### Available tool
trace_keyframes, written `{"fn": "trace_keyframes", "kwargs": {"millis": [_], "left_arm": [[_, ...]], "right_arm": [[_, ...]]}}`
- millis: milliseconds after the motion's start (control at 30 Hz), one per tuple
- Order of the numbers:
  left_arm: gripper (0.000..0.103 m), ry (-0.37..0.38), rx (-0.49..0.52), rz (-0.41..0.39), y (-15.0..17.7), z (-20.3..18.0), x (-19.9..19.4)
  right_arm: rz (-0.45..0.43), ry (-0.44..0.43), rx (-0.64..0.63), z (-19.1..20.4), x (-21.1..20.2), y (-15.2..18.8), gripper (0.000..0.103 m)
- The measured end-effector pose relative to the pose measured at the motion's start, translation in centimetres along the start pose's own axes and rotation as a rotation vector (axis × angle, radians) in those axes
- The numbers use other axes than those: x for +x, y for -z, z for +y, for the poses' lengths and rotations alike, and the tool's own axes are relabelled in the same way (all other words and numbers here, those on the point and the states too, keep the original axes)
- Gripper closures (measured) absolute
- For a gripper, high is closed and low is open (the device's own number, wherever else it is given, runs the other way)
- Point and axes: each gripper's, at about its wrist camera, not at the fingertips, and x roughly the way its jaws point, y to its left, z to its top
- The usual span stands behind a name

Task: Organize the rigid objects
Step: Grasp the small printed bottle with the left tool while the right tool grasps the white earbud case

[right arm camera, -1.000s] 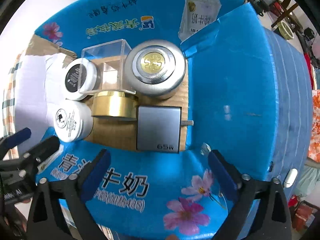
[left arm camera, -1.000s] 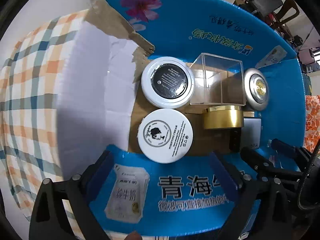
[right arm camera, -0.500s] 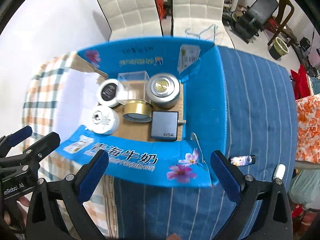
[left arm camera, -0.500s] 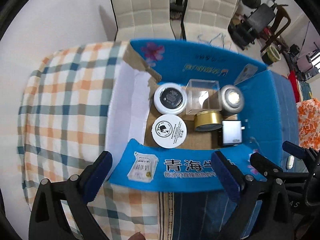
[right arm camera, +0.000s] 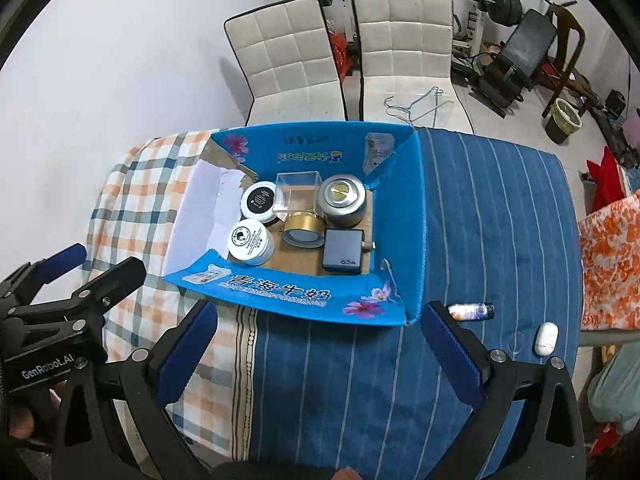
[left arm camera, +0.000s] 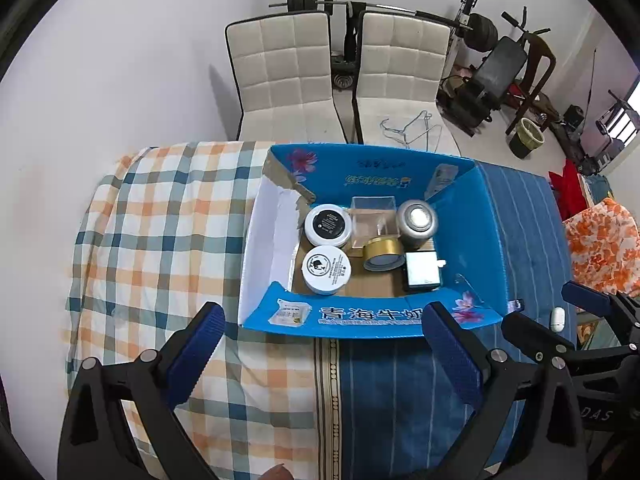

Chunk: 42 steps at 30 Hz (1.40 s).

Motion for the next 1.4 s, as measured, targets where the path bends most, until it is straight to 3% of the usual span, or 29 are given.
{"fn": "trace_keyframes", "kwargs": {"millis": [100,300,400,500,667,867,1100,1167,1200,1233,1300,1333,1400], "left_arm": [[0.002,0.007,0.001,-0.012,0.2,-1.1,-0.5],[0.002,0.036,0.066,-0.006,0.1,-6.3,0.7],[0.002,0.062,0.147,-0.005,0.0,-11.1,1.9],[0.002,0.14,0.228,-0.009,0.2,-16.7,3.4],[0.002,0.214,0.389,0.078,0.8,-26.5,8.3],[0.002,0.205,0.544,0.235,2.2,-35.0,15.6],[0.003,0.104,0.624,0.383,4.8,-38.6,23.8],[0.015,0.08,0.604,0.433,5.4,-38.5,26.0],[0.029,0.076,0.593,0.453,5.7,-38.4,26.7],[0.031,0.097,0.571,0.444,5.6,-38.3,26.8],[0.041,0.105,0.549,0.404,5.4,-38.3,26.3],[0.053,0.107,0.543,0.397,5.4,-38.3,26.0],[0.072,0.101,0.515,0.371,5.3,-38.4,25.4]], "right_arm": [[-0.004,0.015,0.058,-3.0,-0.4,0.7,0.0],[0.041,0.087,0.247,-13.3,0.2,2.7,0.0],[0.071,0.132,0.359,-19.8,0.7,4.5,0.0],[0.092,0.164,0.441,-25.3,1.4,5.8,0.0],[0.145,0.165,0.549,-33.8,4.4,8.0,0.0],[0.213,0.182,0.563,-38.7,9.7,8.6,0.0],[0.283,0.206,0.553,-40.5,14.3,8.8,0.0],[0.29,0.212,0.564,-40.9,14.9,9.1,0.0],[0.29,0.208,0.573,-41.1,15.1,9.2,0.001],[0.295,0.209,0.587,-41.4,15.4,9.5,0.004],[0.309,0.203,0.608,-41.8,15.9,10.0,0.027],[0.293,0.219,0.614,-42.0,15.7,10.0,0.028],[0.269,0.25,0.609,-41.9,15.2,10.0,0.047]]}}
